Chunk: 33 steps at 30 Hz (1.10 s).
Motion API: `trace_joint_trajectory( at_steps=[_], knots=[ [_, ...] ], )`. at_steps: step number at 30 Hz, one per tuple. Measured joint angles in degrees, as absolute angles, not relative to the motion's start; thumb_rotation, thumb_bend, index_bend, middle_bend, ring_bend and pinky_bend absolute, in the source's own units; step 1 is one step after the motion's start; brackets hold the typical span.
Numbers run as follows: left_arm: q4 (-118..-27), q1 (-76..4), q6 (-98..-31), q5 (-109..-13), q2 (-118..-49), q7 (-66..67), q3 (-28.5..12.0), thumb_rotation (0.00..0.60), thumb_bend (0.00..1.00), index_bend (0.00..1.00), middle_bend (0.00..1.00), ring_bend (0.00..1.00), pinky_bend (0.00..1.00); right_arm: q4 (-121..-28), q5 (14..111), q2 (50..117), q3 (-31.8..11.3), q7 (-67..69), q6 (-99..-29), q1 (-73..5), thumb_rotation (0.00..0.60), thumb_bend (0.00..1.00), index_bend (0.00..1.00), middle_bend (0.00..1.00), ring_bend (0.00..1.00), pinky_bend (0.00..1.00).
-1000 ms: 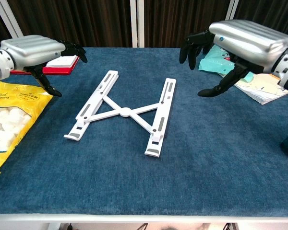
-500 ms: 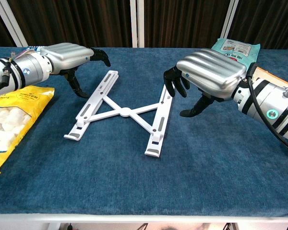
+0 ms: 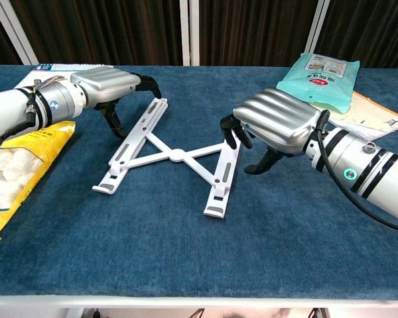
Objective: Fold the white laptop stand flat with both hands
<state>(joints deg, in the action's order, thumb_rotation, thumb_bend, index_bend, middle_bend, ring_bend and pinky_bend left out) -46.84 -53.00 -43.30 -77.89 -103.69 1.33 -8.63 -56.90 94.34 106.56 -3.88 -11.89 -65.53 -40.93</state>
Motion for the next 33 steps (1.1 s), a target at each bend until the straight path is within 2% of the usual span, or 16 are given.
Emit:
trace_joint_trajectory(
  at_steps=[13,27,29,33],
  knots=[
    [-48.08,-52.81,-42.4,-77.45,-104.24,-3.79,-8.56,0.6,0.0,0.17,0.05,0.07,0.18,-47.42,96.13,112.51,-3.8,-9.13,-68.23,-43.24,0.6,0.0,0.59,0.65,0.53,0.59],
    [-55.6,-51.76,-42.12,-78.6,-103.07,-10.01,-7.34,0.6,0.0,0.17,0.05,0.07,0.18,-45.85,96.94,113.81,-3.05,-7.73,-70.04,-44.15,0.6,0.0,0.59,0.64,0.53,0.59],
    [-55.53,-51.52,-42.58,-78.43,-102.83,-9.32,-7.41,0.6,0.0,0.17,0.05,0.07,0.18,-46.65,97.13,113.33,-2.78,-7.49,-70.07,-44.15,0.6,0.0,0.56,0.59,0.51,0.58],
    [-56.5,-50.07,-45.65,-77.21,-101.13,-7.64,-8.45,0.6,0.0,0.17,0.05,0.07,0.18,-50.5,97.65,110.58,-2.28,-6.74,-69.51,-44.64,0.6,0.0,0.31,0.42,0.36,0.43]
  ],
)
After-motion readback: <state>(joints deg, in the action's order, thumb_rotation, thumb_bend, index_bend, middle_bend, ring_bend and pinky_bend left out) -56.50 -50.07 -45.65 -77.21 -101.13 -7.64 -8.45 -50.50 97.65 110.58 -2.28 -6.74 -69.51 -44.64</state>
